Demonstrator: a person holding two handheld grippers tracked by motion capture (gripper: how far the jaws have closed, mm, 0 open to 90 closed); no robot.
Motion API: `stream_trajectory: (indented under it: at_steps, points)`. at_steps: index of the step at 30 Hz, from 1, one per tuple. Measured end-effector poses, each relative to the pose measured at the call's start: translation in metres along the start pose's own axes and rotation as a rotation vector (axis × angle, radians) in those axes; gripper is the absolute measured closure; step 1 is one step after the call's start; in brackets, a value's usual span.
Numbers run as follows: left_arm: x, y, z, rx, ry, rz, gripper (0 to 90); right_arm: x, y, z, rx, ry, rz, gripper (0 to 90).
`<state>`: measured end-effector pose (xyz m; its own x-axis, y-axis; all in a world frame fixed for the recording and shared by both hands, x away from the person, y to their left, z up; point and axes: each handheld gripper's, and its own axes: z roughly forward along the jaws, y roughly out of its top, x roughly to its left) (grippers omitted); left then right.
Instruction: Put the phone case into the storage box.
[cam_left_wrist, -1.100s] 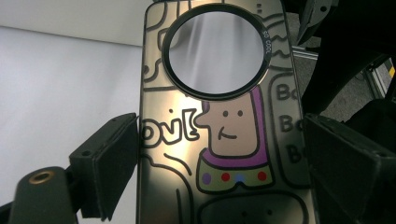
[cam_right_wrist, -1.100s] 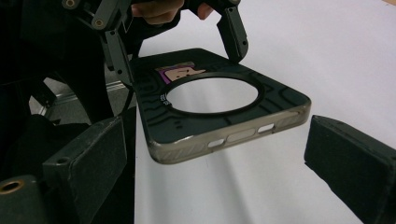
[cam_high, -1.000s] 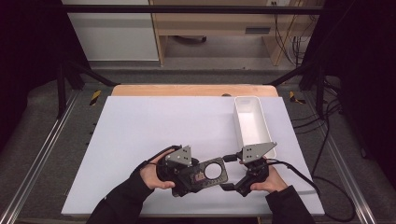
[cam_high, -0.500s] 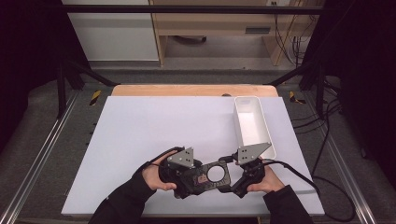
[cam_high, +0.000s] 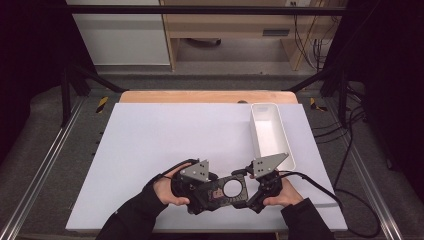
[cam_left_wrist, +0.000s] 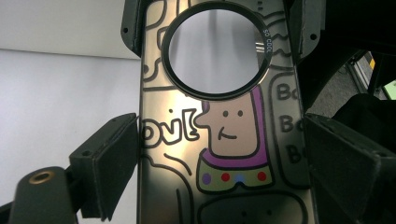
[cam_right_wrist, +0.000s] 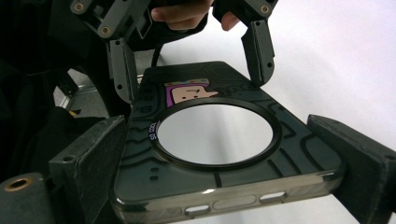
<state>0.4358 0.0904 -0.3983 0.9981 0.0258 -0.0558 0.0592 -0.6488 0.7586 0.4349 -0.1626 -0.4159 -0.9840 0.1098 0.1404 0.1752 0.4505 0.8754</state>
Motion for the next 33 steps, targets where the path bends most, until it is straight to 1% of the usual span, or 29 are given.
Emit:
stream_trajectory:
  at_steps: [9, 18, 24, 29, 33]
  points:
    - [0.001, -0.0015, 0.0019, -0.007, -0.002, 0.008, 11.6, -0.0006, 0.0, -0.0009, -0.009, 0.006, -0.007, 9.2]
    - [0.0023, -0.0032, 0.0061, 0.016, -0.007, 0.024, 11.6, -0.001, 0.0, -0.0015, -0.005, 0.014, -0.002, 10.9]
    - [0.0022, -0.0037, 0.0064, 0.018, -0.007, 0.031, 11.6, -0.0011, 0.0001, -0.0015, -0.005, 0.02, -0.003, 11.4]
    - [0.002, -0.0037, 0.0081, 0.023, -0.007, 0.031, 11.5, 0.0, -0.0001, -0.0017, -0.003, 0.016, -0.013, 11.6]
    - [0.0024, -0.0038, 0.0084, 0.018, -0.005, 0.026, 11.4, 0.0006, -0.0002, -0.0019, -0.003, 0.009, -0.023, 11.8]
